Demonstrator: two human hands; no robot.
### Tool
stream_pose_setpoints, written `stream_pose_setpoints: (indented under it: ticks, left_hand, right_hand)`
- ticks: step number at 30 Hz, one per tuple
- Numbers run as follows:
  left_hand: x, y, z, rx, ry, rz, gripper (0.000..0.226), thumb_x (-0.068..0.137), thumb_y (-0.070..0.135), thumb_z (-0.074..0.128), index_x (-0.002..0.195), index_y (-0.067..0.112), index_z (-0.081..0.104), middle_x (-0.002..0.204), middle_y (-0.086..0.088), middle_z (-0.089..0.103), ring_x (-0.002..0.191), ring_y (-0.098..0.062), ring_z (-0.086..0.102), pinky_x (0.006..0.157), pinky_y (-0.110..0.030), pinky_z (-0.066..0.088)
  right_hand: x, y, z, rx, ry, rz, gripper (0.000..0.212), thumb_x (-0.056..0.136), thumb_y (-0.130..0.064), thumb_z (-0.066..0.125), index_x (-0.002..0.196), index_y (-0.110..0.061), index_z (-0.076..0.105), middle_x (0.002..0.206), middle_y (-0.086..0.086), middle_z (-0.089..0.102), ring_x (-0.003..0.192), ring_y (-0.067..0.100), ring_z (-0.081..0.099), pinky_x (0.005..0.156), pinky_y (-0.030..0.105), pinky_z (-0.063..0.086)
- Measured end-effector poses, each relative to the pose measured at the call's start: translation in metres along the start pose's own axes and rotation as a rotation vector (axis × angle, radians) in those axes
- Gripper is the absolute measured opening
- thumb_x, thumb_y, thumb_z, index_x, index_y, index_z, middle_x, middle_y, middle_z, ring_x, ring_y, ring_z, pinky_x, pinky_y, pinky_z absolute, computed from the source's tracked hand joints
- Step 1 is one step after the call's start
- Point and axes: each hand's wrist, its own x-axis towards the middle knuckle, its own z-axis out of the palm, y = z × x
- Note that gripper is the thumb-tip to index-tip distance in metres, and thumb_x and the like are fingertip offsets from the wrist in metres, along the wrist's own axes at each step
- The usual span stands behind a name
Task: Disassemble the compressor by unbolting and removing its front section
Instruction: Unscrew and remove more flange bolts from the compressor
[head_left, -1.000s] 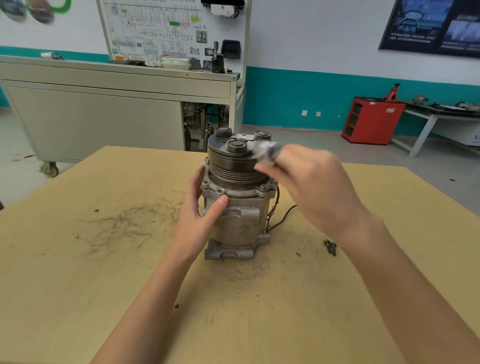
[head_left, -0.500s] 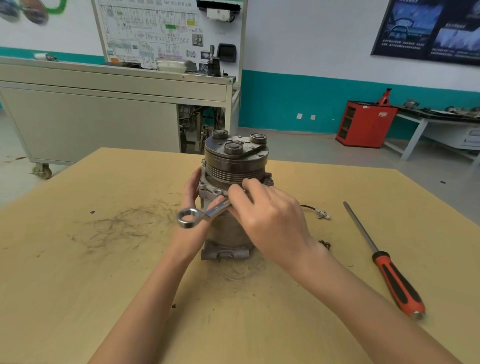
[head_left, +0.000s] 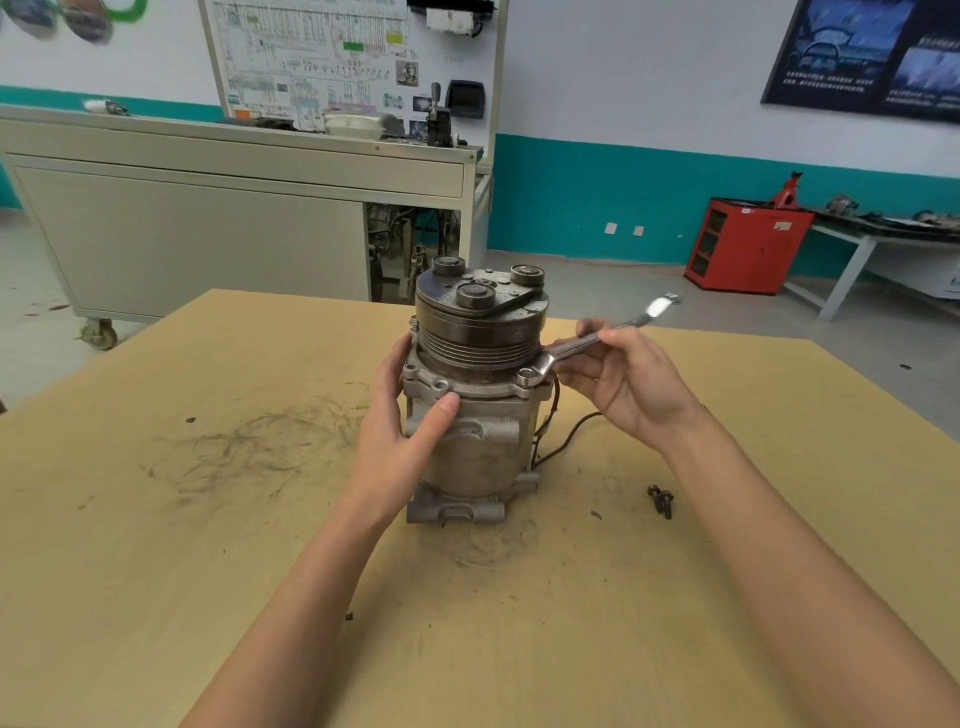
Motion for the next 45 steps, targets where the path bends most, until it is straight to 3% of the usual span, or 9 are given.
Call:
stream_pose_setpoints:
  ticks: [7, 14, 22, 25, 29, 32, 37, 40, 45]
  left_hand:
    - [-0.001, 0.001, 0.001, 0.017, 0.0, 0.004, 0.071, 0.082, 0.044, 0.057, 0.146, 0.033, 0.028, 0.144, 0.02, 0.04, 0.129, 0.012, 0.038, 0.1, -0.003, 0.033]
    - [-0.001, 0.001, 0.001, 0.034, -0.004, 0.005, 0.074, 0.083, 0.045, 0.056, 0.149, 0.029, 0.027, 0.144, 0.022, 0.04, 0.128, 0.014, 0.037, 0.102, -0.007, 0.033]
    - [-0.003, 0.004, 0.002, 0.078, 0.003, 0.02, 0.075, 0.083, 0.048, 0.054, 0.15, 0.028, 0.025, 0.146, 0.021, 0.036, 0.13, 0.014, 0.033, 0.1, -0.004, 0.029]
    - [-0.002, 0.002, 0.002, 0.083, 0.008, 0.029, 0.068, 0.084, 0.048, 0.053, 0.144, 0.033, 0.027, 0.138, 0.033, 0.032, 0.121, 0.029, 0.028, 0.093, 0.005, 0.027]
    - [0.0, -0.002, 0.002, 0.045, -0.013, 0.018, 0.078, 0.078, 0.053, 0.056, 0.147, 0.035, 0.025, 0.149, 0.009, 0.04, 0.136, -0.002, 0.037, 0.109, -0.022, 0.035]
    - [0.006, -0.003, 0.008, 0.01, 0.064, 0.068, 0.067, 0.083, 0.026, 0.066, 0.139, 0.028, 0.03, 0.135, 0.019, 0.044, 0.123, 0.016, 0.041, 0.099, -0.004, 0.033]
    - [0.001, -0.003, 0.003, 0.02, 0.007, 0.037, 0.074, 0.082, 0.051, 0.057, 0.146, 0.026, 0.029, 0.144, 0.019, 0.039, 0.13, 0.011, 0.036, 0.106, -0.012, 0.031]
    - [-0.002, 0.001, 0.001, 0.037, -0.009, 0.014, 0.082, 0.08, 0.062, 0.048, 0.151, 0.028, 0.024, 0.147, 0.021, 0.035, 0.129, 0.018, 0.031, 0.102, -0.003, 0.029]
    - [-0.001, 0.002, 0.002, 0.044, -0.005, 0.002, 0.07, 0.088, 0.048, 0.042, 0.151, 0.024, 0.023, 0.142, 0.021, 0.037, 0.122, 0.025, 0.031, 0.099, 0.001, 0.028]
  right_hand:
    - [0.006, 0.001, -0.008, 0.093, 0.001, 0.01, 0.028, 0.101, -0.015, 0.028, 0.093, -0.008, 0.053, 0.08, 0.014, 0.073, 0.068, 0.019, 0.07, 0.06, 0.024, 0.056]
    - [-0.02, -0.033, 0.02, -0.561, 0.183, -0.45, 0.032, 0.1, -0.023, 0.038, 0.085, -0.009, 0.063, 0.08, 0.007, 0.074, 0.067, 0.022, 0.071, 0.059, 0.024, 0.056]
    - [-0.046, -0.013, 0.075, -1.679, 0.056, -1.096, 0.031, 0.09, -0.021, 0.049, 0.081, 0.002, 0.066, 0.064, 0.011, 0.064, 0.049, 0.026, 0.059, 0.042, 0.032, 0.049]
    - [-0.051, -0.006, 0.084, -1.843, 0.042, -1.144, 0.029, 0.091, -0.022, 0.049, 0.077, -0.002, 0.067, 0.062, 0.009, 0.061, 0.046, 0.023, 0.055, 0.039, 0.026, 0.039]
    - [-0.056, 0.008, 0.088, -1.957, 0.049, -1.157, 0.025, 0.092, -0.017, 0.05, 0.076, -0.006, 0.065, 0.063, 0.007, 0.058, 0.046, 0.021, 0.052, 0.042, 0.027, 0.038]
    - [-0.054, 0.024, 0.089, -2.053, 0.115, -1.253, 0.018, 0.09, -0.014, 0.058, 0.074, -0.008, 0.066, 0.064, 0.005, 0.058, 0.047, 0.018, 0.05, 0.046, 0.026, 0.038]
    - [-0.052, 0.026, 0.061, -1.645, 0.054, -1.274, 0.027, 0.092, -0.013, 0.05, 0.079, 0.003, 0.067, 0.079, 0.015, 0.068, 0.061, 0.028, 0.065, 0.055, 0.035, 0.055]
    - [-0.054, 0.019, 0.036, -0.879, 0.053, -0.839, 0.023, 0.091, -0.01, 0.041, 0.087, -0.002, 0.063, 0.093, 0.007, 0.071, 0.083, 0.024, 0.07, 0.077, 0.029, 0.055]
    - [-0.022, 0.007, 0.007, 0.026, 0.104, -0.182, 0.034, 0.093, -0.005, 0.025, 0.076, -0.004, 0.054, 0.084, 0.017, 0.072, 0.07, 0.025, 0.07, 0.063, 0.027, 0.055]
